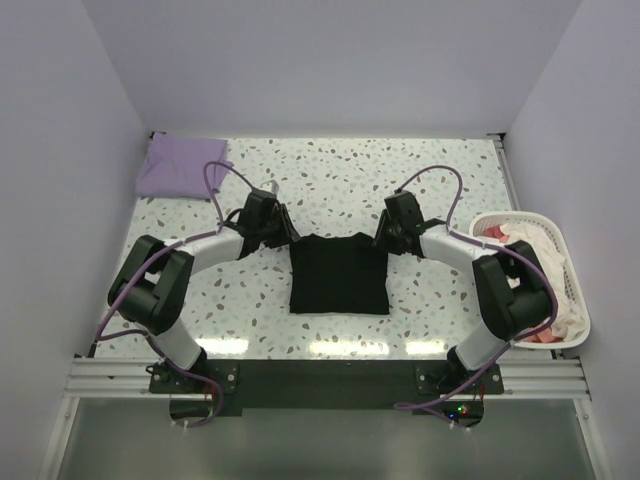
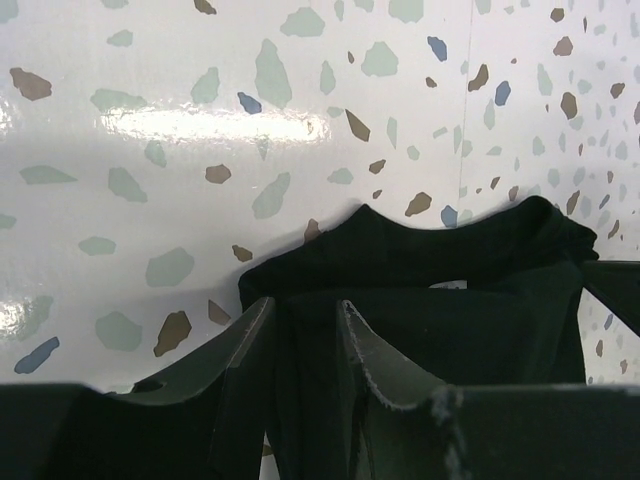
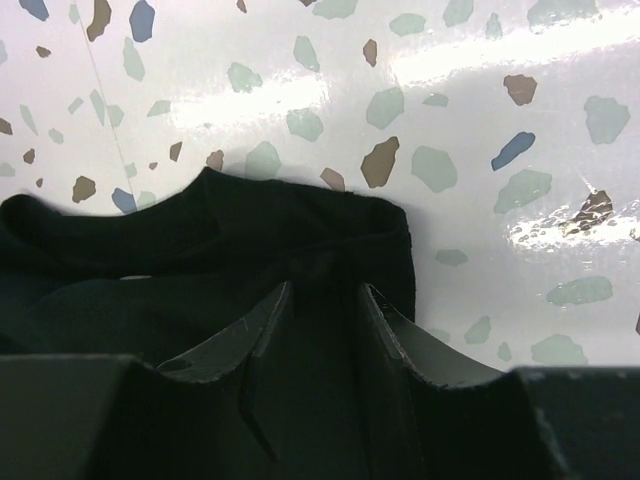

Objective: Fold and stack the t-shirts
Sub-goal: Fold the tshirt

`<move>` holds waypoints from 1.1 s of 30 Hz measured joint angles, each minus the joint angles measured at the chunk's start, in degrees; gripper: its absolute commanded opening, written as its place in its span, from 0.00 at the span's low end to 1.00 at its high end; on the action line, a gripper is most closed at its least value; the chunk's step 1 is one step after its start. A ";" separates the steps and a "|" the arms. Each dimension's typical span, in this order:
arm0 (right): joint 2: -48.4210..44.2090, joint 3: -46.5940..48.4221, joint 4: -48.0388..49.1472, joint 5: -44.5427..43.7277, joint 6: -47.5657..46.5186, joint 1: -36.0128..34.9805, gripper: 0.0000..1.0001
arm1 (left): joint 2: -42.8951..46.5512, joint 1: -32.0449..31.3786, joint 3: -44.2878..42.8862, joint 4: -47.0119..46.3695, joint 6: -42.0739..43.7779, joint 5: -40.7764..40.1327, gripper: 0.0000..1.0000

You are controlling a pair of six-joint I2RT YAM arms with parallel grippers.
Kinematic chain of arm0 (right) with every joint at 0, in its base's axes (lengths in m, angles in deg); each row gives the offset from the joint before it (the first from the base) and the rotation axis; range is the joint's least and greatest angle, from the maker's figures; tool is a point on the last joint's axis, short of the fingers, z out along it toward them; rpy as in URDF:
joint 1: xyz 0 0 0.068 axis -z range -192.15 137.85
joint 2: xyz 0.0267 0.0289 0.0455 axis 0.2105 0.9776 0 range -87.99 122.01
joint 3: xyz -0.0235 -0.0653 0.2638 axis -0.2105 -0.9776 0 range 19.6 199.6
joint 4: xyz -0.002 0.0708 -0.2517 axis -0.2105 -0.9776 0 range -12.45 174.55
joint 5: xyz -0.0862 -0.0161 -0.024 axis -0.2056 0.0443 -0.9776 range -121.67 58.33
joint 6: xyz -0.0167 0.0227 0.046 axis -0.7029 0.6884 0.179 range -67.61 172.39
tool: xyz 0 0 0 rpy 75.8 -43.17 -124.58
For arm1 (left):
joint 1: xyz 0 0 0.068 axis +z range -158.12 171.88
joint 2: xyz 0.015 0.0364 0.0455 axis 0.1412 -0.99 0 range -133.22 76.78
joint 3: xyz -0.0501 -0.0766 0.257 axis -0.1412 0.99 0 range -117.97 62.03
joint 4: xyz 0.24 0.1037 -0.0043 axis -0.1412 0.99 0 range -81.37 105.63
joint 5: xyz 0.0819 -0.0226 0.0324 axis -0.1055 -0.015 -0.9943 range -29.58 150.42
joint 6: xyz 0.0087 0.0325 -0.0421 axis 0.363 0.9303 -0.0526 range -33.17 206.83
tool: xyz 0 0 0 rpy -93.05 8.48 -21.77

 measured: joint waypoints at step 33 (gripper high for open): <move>-5.57 0.11 -1.81 -3.13 0.24 3.82 0.00 | 0.44 2.34 -1.60 -0.52 -0.07 3.41 0.00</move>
